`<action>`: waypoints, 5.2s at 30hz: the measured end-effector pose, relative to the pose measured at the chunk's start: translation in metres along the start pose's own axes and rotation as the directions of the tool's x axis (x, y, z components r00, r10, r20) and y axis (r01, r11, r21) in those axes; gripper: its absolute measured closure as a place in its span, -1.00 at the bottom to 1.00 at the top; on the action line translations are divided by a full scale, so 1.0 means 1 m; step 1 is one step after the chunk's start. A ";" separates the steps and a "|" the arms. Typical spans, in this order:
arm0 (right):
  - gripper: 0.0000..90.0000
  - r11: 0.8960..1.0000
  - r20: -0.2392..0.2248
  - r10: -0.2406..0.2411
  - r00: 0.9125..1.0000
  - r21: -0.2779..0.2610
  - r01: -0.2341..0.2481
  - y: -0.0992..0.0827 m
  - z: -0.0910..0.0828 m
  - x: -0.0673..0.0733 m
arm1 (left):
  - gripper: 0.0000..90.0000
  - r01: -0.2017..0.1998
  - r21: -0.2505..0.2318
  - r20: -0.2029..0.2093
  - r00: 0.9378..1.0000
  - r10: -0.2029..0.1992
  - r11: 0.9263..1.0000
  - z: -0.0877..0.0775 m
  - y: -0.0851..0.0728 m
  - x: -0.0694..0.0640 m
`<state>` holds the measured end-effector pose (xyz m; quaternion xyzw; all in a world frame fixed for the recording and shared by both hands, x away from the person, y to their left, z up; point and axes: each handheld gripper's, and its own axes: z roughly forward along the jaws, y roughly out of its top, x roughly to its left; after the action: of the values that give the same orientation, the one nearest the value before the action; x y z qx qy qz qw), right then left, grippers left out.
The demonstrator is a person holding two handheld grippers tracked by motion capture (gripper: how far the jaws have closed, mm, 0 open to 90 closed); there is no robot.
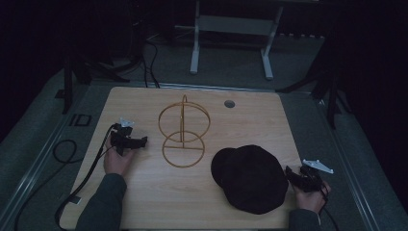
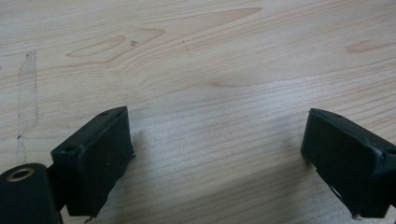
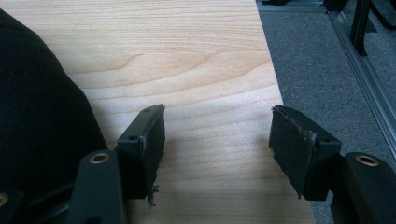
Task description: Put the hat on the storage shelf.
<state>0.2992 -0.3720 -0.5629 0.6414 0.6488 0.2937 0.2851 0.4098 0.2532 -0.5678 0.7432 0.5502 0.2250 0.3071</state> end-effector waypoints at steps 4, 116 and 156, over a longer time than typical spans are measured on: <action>-0.20 1.000 -0.001 -0.001 1.000 0.000 0.001 0.000 0.000 0.000 | -0.72 -0.004 -0.005 0.005 1.000 0.004 1.000 -0.002 -0.002 -0.001; 0.66 0.705 -0.621 -0.517 0.589 0.081 0.704 0.118 0.037 0.107 | -0.72 -0.005 -0.006 0.010 1.000 0.005 1.000 -0.003 -0.003 -0.001; 0.75 0.786 -0.686 -0.298 0.664 0.218 0.578 0.127 0.033 0.085 | -0.72 -0.003 -0.007 0.010 1.000 0.004 1.000 -0.003 -0.003 -0.002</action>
<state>0.4075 -0.2856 -0.4896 0.3735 0.8899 0.2608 -0.0243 0.4052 0.2530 -0.5677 0.7442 0.5467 0.2238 0.3118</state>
